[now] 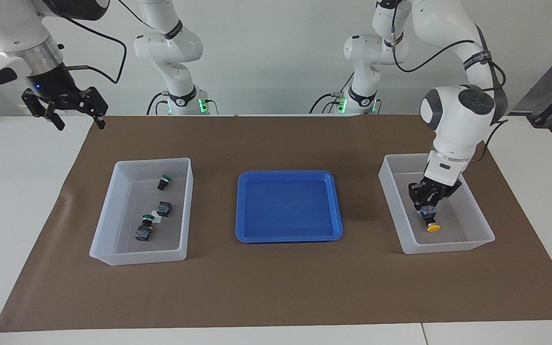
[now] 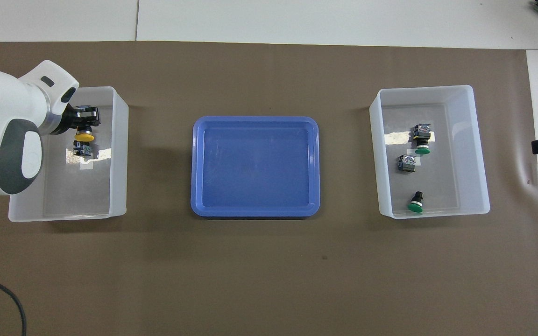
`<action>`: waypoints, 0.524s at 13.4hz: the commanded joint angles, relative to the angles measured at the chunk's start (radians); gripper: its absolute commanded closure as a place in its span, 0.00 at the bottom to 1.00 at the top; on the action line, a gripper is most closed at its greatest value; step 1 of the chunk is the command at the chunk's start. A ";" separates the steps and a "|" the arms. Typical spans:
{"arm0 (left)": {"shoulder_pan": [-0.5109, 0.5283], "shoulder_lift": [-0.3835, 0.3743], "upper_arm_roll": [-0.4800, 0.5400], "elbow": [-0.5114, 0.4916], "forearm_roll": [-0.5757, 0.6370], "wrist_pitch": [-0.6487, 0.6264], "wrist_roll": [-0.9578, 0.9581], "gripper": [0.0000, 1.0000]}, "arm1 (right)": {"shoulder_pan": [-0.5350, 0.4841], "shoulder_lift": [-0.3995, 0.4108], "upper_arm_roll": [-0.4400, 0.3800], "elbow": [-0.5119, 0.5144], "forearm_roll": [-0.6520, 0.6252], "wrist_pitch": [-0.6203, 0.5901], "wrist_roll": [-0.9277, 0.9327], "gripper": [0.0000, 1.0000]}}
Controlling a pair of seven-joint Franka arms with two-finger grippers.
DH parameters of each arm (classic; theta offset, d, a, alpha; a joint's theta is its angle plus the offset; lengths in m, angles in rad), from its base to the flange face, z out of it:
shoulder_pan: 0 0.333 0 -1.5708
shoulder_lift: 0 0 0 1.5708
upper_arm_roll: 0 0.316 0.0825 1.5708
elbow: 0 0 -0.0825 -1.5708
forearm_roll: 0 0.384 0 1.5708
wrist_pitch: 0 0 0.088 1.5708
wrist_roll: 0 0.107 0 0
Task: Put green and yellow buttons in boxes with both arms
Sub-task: 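Lower the yellow button into the box and open the left gripper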
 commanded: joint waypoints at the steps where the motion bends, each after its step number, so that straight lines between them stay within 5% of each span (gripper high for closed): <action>1: 0.035 -0.054 -0.013 -0.114 0.005 0.056 0.042 1.00 | 0.014 -0.052 0.019 -0.087 -0.015 0.005 0.113 0.00; 7: 0.035 -0.064 -0.012 -0.256 -0.031 0.149 0.050 1.00 | 0.034 -0.055 0.019 -0.093 -0.015 0.041 0.106 0.00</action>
